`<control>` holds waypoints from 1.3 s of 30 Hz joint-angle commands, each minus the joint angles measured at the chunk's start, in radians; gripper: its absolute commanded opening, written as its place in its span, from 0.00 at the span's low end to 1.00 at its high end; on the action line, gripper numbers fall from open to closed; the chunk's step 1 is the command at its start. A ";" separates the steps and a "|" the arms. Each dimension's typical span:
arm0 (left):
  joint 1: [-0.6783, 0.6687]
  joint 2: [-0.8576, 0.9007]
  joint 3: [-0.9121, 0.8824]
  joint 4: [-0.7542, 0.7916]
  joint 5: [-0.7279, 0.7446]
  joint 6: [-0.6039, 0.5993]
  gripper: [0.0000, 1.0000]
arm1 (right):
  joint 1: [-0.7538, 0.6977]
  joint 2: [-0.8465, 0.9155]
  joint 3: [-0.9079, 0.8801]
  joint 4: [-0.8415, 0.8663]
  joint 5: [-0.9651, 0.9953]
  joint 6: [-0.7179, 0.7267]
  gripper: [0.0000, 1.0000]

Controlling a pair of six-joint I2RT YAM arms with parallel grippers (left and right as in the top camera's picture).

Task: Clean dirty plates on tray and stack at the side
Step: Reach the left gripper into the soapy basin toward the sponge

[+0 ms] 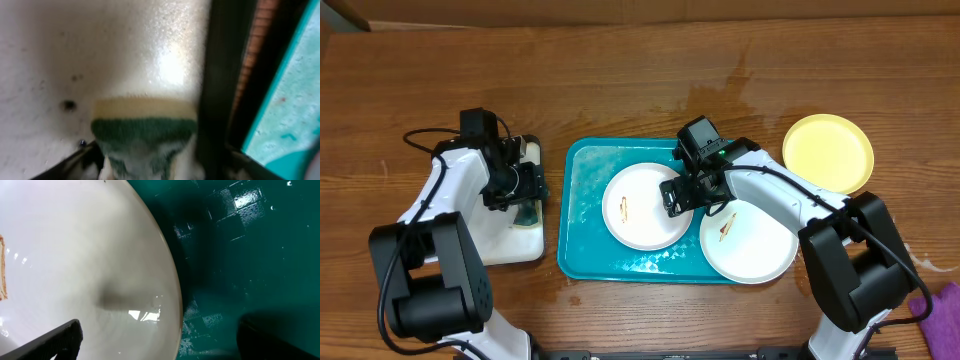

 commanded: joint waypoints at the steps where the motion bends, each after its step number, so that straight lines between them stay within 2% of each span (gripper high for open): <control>1: 0.000 0.032 -0.005 0.013 -0.018 0.000 0.55 | 0.004 -0.023 -0.006 0.003 -0.008 0.000 1.00; 4: 0.002 0.027 0.005 0.011 -0.085 0.001 0.34 | 0.004 -0.023 -0.006 0.003 -0.008 0.000 1.00; 6: 0.002 0.023 0.025 -0.005 -0.119 0.001 0.29 | 0.004 -0.023 -0.006 0.003 -0.008 0.000 1.00; 9: 0.002 0.022 0.076 -0.052 -0.181 0.000 0.29 | 0.004 -0.023 -0.006 0.003 -0.008 0.000 1.00; 16: 0.001 0.022 0.210 -0.174 -0.207 -0.003 0.39 | 0.004 -0.023 -0.006 0.003 -0.005 0.000 1.00; 20: -0.001 0.022 0.220 -0.186 -0.207 -0.006 0.54 | 0.004 -0.023 -0.006 0.003 -0.005 0.000 1.00; 26: 0.000 0.022 0.217 -0.246 -0.208 -0.049 0.66 | 0.004 -0.023 -0.006 0.003 -0.005 0.000 1.00; 34: 0.002 0.022 0.158 -0.216 -0.266 -0.100 0.69 | 0.004 -0.023 -0.006 0.003 -0.005 0.000 1.00; 39: 0.002 0.023 0.109 -0.166 -0.270 -0.105 0.64 | 0.004 -0.023 -0.006 0.003 -0.005 0.000 1.00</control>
